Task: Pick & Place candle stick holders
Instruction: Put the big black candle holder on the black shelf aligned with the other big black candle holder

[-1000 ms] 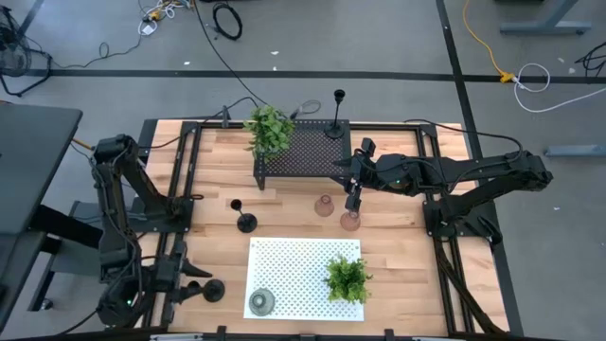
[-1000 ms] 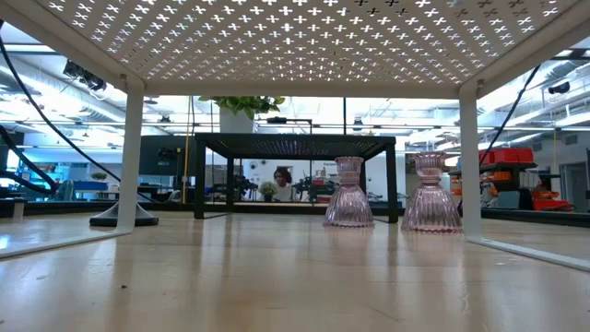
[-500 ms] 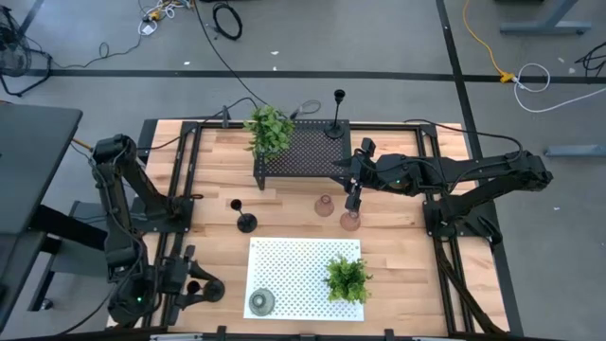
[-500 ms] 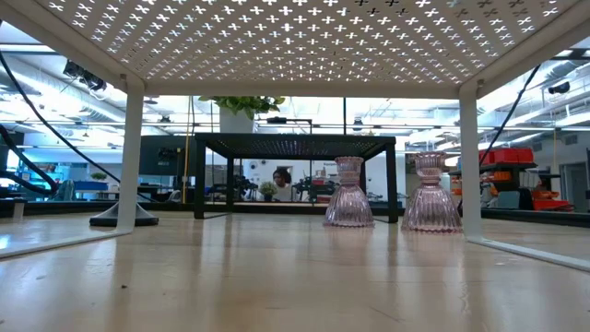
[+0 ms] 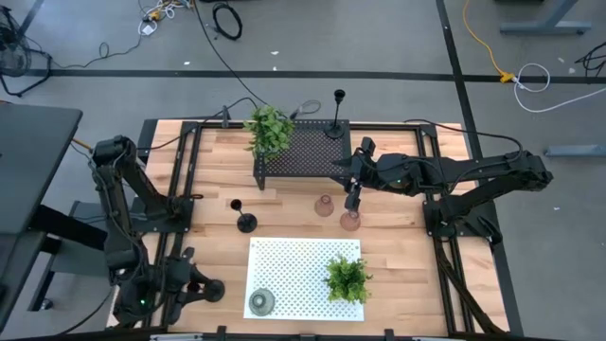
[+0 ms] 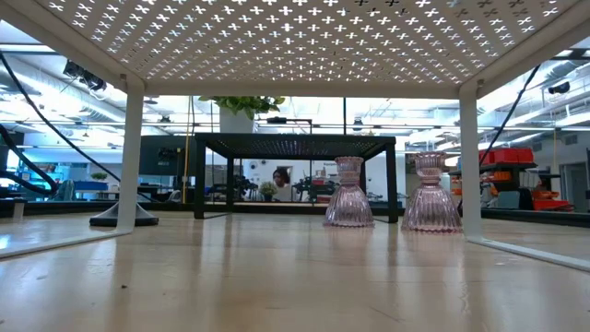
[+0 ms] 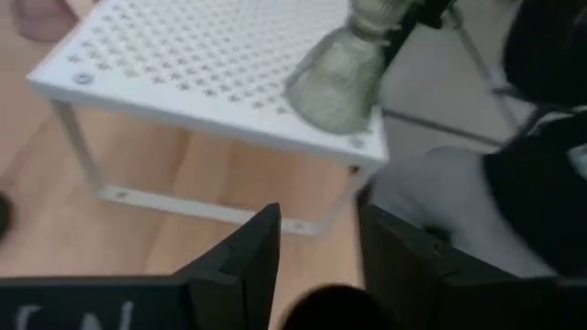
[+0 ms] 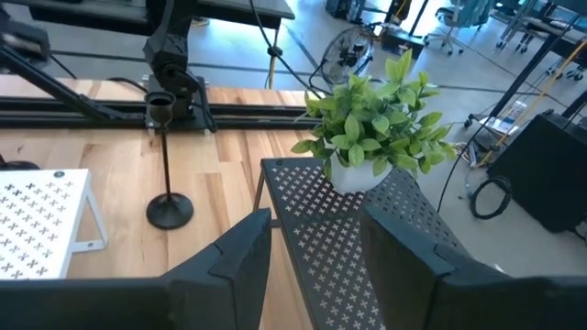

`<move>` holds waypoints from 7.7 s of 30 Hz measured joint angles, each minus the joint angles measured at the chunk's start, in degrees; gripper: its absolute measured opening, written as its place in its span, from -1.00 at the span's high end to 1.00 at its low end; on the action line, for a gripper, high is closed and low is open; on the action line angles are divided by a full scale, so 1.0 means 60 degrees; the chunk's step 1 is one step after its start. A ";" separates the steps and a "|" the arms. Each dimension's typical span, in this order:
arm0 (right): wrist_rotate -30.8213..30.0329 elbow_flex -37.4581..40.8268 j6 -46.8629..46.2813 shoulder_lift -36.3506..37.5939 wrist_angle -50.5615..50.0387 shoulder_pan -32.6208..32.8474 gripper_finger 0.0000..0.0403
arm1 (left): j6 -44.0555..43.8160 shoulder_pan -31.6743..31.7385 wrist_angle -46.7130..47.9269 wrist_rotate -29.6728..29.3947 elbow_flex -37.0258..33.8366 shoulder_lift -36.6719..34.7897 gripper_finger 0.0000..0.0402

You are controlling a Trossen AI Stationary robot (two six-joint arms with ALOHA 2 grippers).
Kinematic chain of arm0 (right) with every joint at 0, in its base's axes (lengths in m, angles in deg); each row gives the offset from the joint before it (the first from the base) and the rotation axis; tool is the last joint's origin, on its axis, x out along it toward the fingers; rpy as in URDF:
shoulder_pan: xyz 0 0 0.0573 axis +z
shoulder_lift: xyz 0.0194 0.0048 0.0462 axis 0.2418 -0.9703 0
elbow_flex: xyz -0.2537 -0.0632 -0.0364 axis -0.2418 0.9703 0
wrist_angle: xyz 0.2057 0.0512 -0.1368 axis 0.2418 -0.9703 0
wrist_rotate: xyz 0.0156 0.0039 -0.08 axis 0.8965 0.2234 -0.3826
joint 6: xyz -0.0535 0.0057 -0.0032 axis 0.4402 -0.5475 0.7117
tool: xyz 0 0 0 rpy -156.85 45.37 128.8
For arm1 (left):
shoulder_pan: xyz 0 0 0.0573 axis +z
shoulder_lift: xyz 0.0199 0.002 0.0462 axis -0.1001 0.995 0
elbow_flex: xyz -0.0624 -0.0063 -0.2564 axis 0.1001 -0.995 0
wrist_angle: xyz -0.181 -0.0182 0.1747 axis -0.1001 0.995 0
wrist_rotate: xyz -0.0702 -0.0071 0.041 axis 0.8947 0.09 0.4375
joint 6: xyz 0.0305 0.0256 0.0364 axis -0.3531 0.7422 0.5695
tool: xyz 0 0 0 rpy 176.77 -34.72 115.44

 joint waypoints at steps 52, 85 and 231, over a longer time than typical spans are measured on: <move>0.0007 0.0000 0.0058 -0.0004 -0.0016 0.0000 0.16 | 0.1485 0.0223 0.0238 -0.1957 0.0022 -0.0080 0.43; 0.1934 0.0000 0.0892 -0.0007 0.0376 0.0000 0.16 | 0.7986 0.5713 0.1653 0.0692 0.6197 -0.0620 0.43; 0.4405 0.5821 0.0078 -0.0088 1.1273 -0.4722 1.00 | 1.0856 1.1337 0.0726 0.7255 0.6197 0.0590 0.43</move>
